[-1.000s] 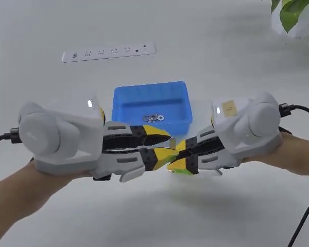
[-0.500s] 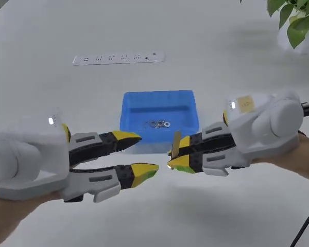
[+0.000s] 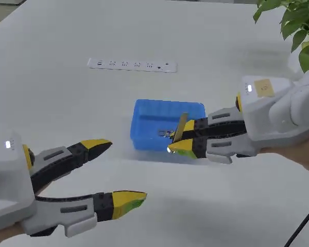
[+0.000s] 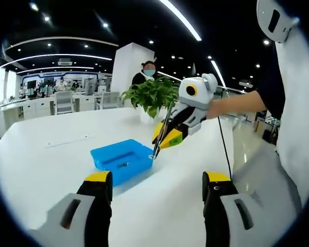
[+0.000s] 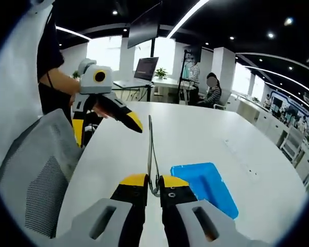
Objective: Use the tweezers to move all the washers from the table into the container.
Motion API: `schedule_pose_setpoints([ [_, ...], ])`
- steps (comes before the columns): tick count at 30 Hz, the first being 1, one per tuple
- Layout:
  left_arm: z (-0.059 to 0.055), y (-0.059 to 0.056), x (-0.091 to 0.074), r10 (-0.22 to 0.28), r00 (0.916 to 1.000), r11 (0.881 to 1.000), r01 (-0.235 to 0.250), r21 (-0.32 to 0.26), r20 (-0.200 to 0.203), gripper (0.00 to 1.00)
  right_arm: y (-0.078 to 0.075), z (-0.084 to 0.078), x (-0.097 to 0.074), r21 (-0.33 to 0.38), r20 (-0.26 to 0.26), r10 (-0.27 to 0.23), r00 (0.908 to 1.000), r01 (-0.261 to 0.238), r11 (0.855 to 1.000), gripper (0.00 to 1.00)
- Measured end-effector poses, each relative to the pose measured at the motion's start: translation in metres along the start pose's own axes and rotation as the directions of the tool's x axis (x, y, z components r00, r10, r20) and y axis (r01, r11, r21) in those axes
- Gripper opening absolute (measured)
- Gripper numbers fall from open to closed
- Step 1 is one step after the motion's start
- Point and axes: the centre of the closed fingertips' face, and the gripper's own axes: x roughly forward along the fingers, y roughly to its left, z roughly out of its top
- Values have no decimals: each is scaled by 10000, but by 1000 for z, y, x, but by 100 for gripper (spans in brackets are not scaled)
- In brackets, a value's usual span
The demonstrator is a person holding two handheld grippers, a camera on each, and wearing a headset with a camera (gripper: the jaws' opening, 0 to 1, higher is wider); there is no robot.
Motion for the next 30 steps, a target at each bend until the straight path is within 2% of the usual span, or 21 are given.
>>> schedule_pose_setpoints([
  [5,-6,20,-14,765,9971,9968,-765,-243,-1,91,-22,14,1,-183,167,-317,9994,320,9993,10],
  [9,-10,27,-18,1010,9949,9941,-1010,-403,-22,99,-43,16,3,-176,241,-587,9980,591,9981,10],
  [12,-12,28,-18,1128,9936,9930,-1129,-351,-55,100,-60,13,6,39,282,-822,9962,821,9966,10],
  [17,-15,27,-17,1070,9941,9938,-1074,-284,-180,100,-88,-1,16,578,264,-1239,9919,1223,9908,9],
  [21,-19,29,-17,1044,9938,9943,-1051,-187,-376,100,-99,-13,27,769,56,-1267,9919,1259,9891,9],
  [25,-21,35,-18,1211,9916,9923,-1220,-191,-461,100,-100,-32,42,670,-465,-1017,9937,1046,9923,9],
  [30,-23,38,-22,1394,9887,9897,-1409,-248,-546,100,-96,-56,57,797,-1042,-738,9918,823,9934,9],
])
